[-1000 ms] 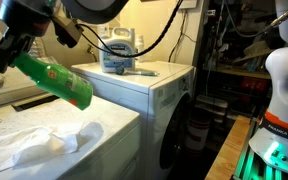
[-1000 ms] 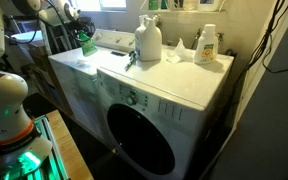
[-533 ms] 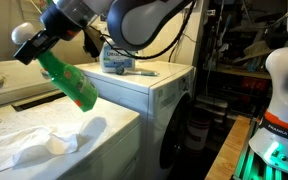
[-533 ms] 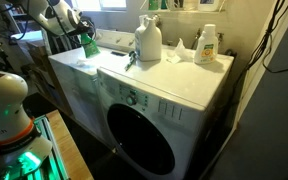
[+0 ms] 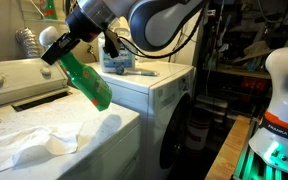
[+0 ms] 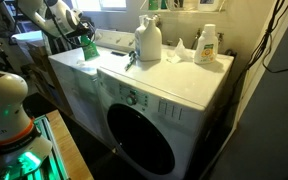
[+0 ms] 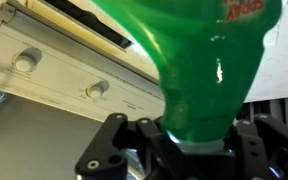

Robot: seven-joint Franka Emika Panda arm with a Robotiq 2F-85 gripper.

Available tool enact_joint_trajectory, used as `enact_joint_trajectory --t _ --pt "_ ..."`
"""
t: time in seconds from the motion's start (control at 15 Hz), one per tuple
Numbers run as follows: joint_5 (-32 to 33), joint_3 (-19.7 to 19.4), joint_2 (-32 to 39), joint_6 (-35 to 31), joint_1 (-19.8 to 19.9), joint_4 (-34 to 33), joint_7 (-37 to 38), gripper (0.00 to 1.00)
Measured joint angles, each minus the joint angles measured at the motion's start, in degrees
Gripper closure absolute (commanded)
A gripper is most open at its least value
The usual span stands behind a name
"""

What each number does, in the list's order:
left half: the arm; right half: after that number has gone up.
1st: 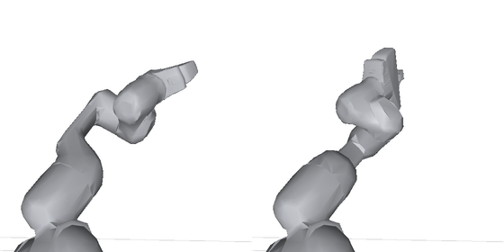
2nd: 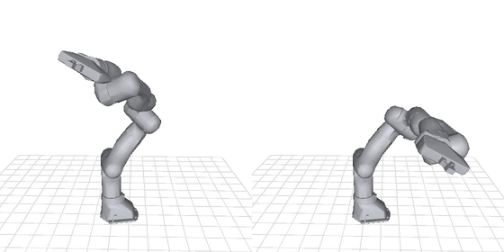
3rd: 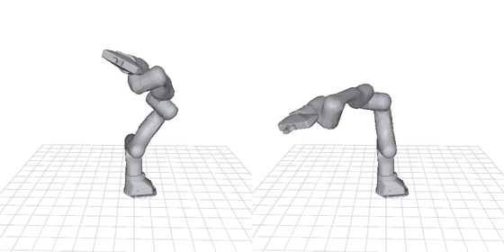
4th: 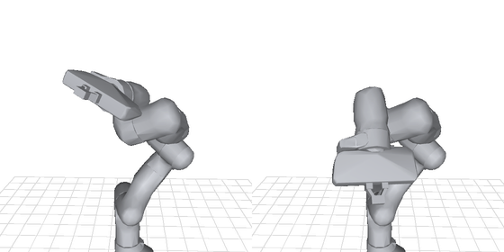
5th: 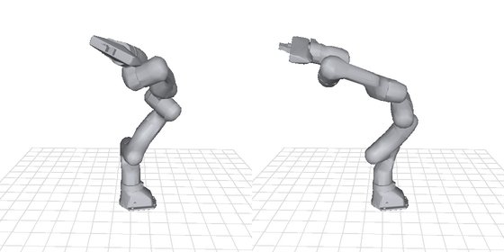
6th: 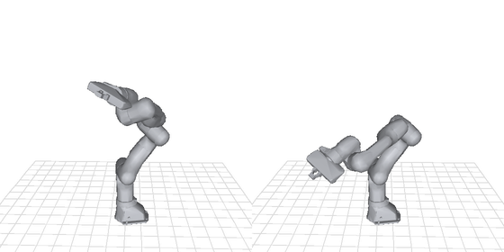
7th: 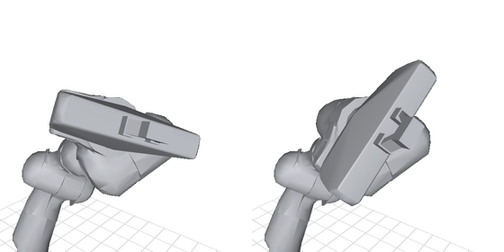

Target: Put the green bottle upright

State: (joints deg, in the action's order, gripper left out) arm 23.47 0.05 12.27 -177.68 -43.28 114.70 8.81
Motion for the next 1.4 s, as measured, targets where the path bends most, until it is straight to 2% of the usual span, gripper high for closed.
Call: enact_joint_trajectory --t 0.27,0.73,1.0,1.4 --pt "-1.85 1.79 0.74 -1.57 1.24 0.63 -0.50 1.00" --pt "-7.11 12.56 0.85 -17.27 10.69 8.03 -4.60 1.00" --pt "-3.30 14.85 -0.94 -27.63 15.60 12.60 -2.57 1.00" --pt "4.85 14.64 -1.97 -42.10 21.59 17.48 3.69 1.00"
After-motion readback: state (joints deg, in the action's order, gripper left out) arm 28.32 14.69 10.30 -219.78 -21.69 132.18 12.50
